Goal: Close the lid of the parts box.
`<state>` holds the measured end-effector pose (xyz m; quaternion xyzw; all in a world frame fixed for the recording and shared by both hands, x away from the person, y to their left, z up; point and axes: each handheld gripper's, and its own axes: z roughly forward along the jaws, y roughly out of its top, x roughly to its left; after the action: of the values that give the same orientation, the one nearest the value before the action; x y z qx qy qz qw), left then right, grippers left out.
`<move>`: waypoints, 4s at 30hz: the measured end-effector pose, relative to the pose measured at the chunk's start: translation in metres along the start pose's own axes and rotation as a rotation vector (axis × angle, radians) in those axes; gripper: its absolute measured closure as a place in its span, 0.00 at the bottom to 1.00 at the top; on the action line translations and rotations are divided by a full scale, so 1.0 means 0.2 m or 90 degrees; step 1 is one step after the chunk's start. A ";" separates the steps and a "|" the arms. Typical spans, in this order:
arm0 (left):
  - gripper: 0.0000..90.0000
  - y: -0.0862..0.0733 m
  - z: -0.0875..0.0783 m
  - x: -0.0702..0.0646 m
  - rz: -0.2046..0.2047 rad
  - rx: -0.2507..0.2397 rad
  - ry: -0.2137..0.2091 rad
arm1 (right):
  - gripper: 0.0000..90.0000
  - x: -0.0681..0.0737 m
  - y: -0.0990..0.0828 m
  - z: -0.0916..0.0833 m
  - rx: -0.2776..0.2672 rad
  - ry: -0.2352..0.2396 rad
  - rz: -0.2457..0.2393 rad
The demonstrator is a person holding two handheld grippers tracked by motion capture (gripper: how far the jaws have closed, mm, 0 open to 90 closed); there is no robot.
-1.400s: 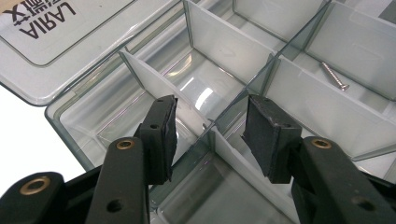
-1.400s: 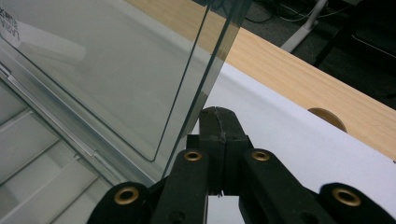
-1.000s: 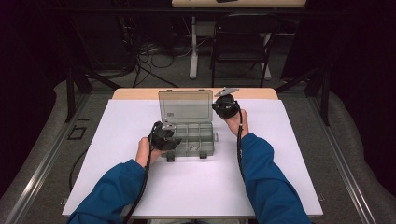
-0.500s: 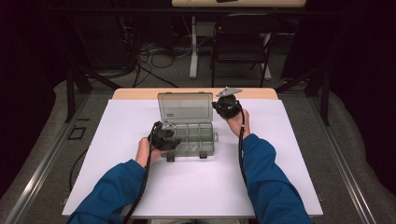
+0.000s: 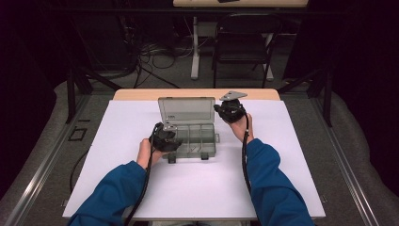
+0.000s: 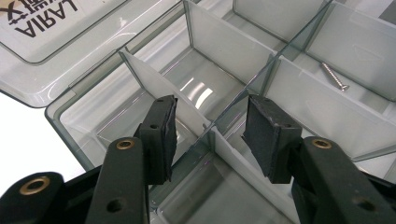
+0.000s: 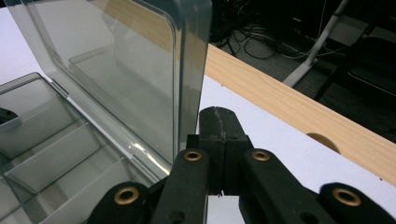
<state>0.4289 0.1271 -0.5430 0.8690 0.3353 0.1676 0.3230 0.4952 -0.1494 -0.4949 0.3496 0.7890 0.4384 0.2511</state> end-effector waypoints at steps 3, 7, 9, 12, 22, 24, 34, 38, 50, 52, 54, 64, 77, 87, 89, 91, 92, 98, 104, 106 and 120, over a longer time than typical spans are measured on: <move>0.59 0.00 0.00 0.00 0.000 0.000 0.000 | 1.00 0.00 -0.01 -0.01 -0.004 0.002 0.003; 0.59 0.00 0.00 0.00 0.000 0.000 0.000 | 1.00 0.01 -0.02 -0.02 -0.013 0.004 0.002; 0.59 0.00 0.00 0.00 0.000 0.000 0.000 | 1.00 0.02 -0.02 -0.03 -0.017 0.005 0.001; 0.59 0.00 0.00 0.00 0.000 0.000 0.000 | 1.00 0.02 -0.03 -0.04 -0.022 0.008 -0.002; 0.59 0.00 0.00 0.00 -0.001 0.000 0.001 | 1.00 0.04 -0.03 -0.09 -0.042 0.014 -0.009; 0.59 0.00 0.00 0.00 0.000 0.000 0.002 | 1.00 0.04 -0.03 -0.09 -0.044 0.017 -0.009; 0.59 0.00 0.00 0.00 0.000 -0.001 0.002 | 1.00 0.07 -0.07 -0.12 -0.054 0.020 -0.013; 0.59 0.00 0.00 0.00 -0.001 -0.001 0.002 | 1.00 0.08 -0.07 -0.13 -0.053 0.023 -0.011; 0.58 0.00 0.00 0.00 0.000 -0.001 0.007 | 1.00 0.09 -0.09 -0.14 -0.049 0.025 -0.015; 0.58 0.00 0.00 0.00 -0.002 -0.002 0.006 | 1.00 0.09 -0.09 -0.14 -0.048 0.026 -0.016; 0.57 0.00 0.00 0.00 -0.009 -0.006 0.006 | 1.00 0.09 -0.09 -0.14 -0.049 0.026 -0.015; 0.33 -0.02 -0.04 0.00 -0.031 -0.044 0.023 | 1.00 0.09 -0.09 -0.14 -0.051 0.025 -0.017; 0.15 -0.03 -0.18 -0.01 -0.045 -0.092 0.012 | 1.00 0.10 -0.09 -0.15 -0.051 0.025 -0.023; 0.02 -0.02 -0.27 0.07 -0.077 -0.136 0.033 | 1.00 0.10 -0.09 -0.15 -0.049 0.024 -0.021; 0.00 -0.02 -0.29 0.09 -0.083 -0.147 0.035 | 1.00 0.10 -0.09 -0.15 -0.049 0.024 -0.021; 0.00 -0.01 -0.30 0.11 -0.088 -0.159 0.039 | 1.00 0.10 -0.09 -0.15 -0.049 0.024 -0.020; 0.00 -0.01 -0.30 0.12 -0.090 -0.164 0.044 | 1.00 0.10 -0.09 -0.15 -0.049 0.024 -0.020; 0.10 0.00 -0.32 0.13 -0.089 -0.191 0.050 | 1.00 0.10 -0.09 -0.15 -0.047 0.024 -0.018; 0.31 0.00 -0.35 0.15 -0.078 -0.236 0.056 | 1.00 0.10 -0.09 -0.15 -0.045 0.024 -0.019; 0.40 0.00 -0.36 0.15 -0.075 -0.244 0.059 | 1.00 0.10 -0.09 -0.15 -0.045 0.025 -0.019; 0.67 -0.02 -0.37 0.16 -0.072 -0.263 0.075 | 0.98 0.11 -0.08 -0.16 -0.037 0.021 -0.020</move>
<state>0.4130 0.1835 -0.4889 0.7527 0.3608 0.2650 0.4827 0.4528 -0.1555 -0.4954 0.3223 0.7853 0.4631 0.2548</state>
